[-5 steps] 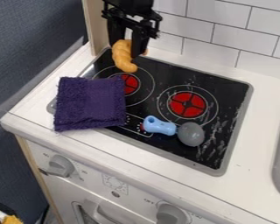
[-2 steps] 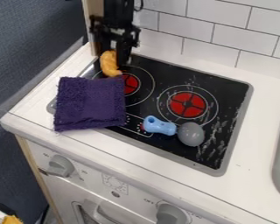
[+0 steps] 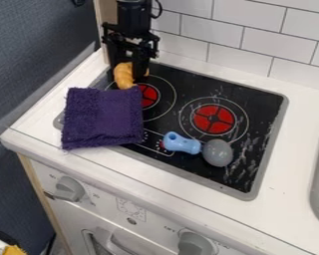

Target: Move the brown object to the upper left side of the burner

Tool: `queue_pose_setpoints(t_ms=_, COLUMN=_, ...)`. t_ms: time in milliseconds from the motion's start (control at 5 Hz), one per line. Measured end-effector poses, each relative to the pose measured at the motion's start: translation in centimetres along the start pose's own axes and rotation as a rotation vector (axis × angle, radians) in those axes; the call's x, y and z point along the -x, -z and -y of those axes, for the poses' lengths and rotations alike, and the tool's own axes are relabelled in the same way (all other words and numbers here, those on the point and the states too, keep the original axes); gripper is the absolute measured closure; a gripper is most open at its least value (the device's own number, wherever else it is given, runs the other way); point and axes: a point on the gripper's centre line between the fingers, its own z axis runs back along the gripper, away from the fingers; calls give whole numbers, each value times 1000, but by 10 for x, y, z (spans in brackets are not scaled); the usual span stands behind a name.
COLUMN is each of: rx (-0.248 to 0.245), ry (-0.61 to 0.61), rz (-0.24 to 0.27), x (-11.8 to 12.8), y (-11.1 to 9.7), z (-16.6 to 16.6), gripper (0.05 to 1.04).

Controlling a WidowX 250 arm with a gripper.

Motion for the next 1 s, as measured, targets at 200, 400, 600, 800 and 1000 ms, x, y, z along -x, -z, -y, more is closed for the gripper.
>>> queue_pose_setpoints(t_ms=200, rx=2, ry=-11, rz=-4, x=3, y=3, z=1, gripper=121)
queue_pose_setpoints(t_ms=400, rx=-18, ry=-25, rz=31, x=6, y=-14, z=1, gripper=81)
queue_pose_setpoints(t_ms=600, rx=-48, ry=-31, rz=81, x=7, y=-39, z=6, gripper=83)
queue_pose_setpoints(t_ms=800, rx=-83, ry=-17, rz=130, x=8, y=-64, z=16, gripper=83)
queue_pose_setpoints(t_ms=1000, rx=-125, ry=-16, rz=188, x=16, y=-90, z=22, gripper=83)
